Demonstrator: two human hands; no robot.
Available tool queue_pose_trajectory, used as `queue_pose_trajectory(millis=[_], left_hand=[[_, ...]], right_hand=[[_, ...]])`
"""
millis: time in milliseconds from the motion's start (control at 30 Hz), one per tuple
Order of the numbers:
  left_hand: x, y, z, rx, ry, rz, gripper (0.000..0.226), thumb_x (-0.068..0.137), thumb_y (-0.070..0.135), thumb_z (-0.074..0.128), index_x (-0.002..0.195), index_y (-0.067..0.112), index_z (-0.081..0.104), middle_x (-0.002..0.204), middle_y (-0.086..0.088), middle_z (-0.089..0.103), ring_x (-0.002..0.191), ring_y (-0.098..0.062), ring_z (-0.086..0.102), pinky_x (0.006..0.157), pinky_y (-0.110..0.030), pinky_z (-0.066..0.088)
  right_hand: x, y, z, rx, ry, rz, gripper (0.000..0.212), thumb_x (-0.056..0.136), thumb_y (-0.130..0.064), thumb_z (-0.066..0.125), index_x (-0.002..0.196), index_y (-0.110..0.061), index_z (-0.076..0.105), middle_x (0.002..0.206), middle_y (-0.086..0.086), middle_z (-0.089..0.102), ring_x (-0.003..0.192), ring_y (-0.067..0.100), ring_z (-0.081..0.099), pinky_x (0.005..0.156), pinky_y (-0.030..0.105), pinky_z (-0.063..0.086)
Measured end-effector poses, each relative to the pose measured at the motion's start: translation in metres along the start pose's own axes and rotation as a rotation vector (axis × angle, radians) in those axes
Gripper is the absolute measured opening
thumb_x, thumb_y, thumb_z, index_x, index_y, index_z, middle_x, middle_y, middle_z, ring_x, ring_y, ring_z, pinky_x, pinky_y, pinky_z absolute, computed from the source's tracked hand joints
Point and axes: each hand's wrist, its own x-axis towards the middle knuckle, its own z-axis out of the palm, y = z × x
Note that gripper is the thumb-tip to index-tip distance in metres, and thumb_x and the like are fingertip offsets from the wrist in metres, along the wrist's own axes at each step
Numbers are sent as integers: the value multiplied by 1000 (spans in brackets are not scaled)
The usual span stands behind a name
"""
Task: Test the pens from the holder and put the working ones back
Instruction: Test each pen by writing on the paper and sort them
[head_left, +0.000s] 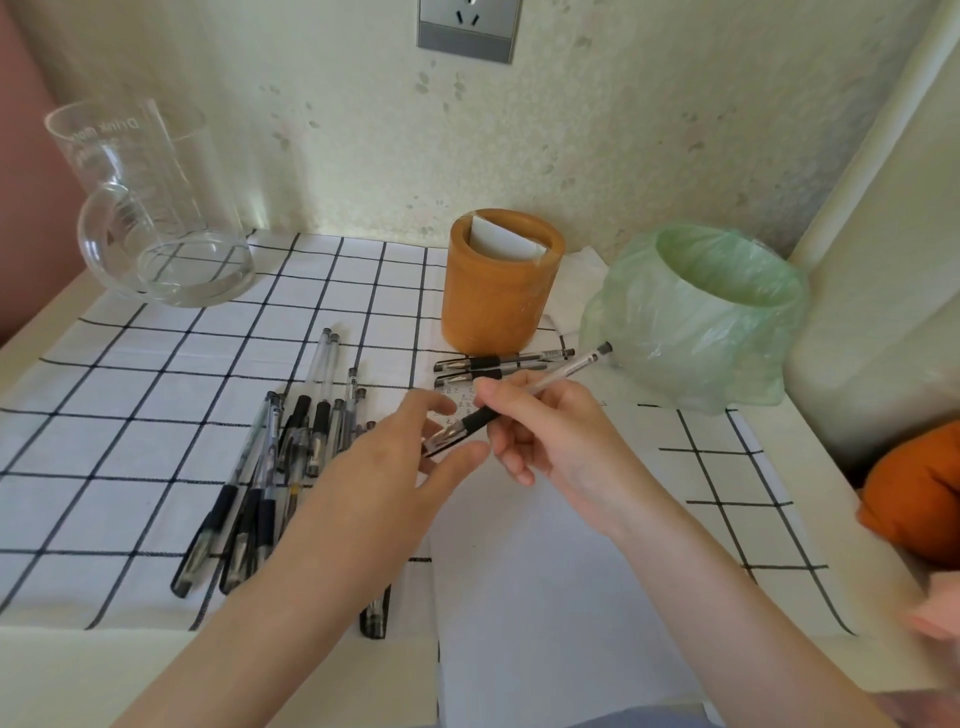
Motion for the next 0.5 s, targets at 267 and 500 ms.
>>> queue_pose_trajectory(millis=[267, 500], left_hand=[[1, 6, 11, -143, -49, 40, 19, 97, 23, 38, 81, 32, 45, 67, 8, 55, 60, -2, 51, 57, -16, 40], [-4, 11, 14, -216, -33, -9, 11, 95, 36, 36, 93, 39, 46, 63, -4, 48, 52, -14, 44, 50, -21, 35]], right_hand=[[-12, -3, 0, -114, -41, -31, 16, 92, -19, 60, 81, -6, 59, 48, -1, 49, 37, 8, 36, 39, 19, 24], [-16, -8, -6, -102, -114, -7, 21, 92, -22, 59, 75, -9, 60, 49, 0, 51, 38, 11, 35, 38, 17, 28]])
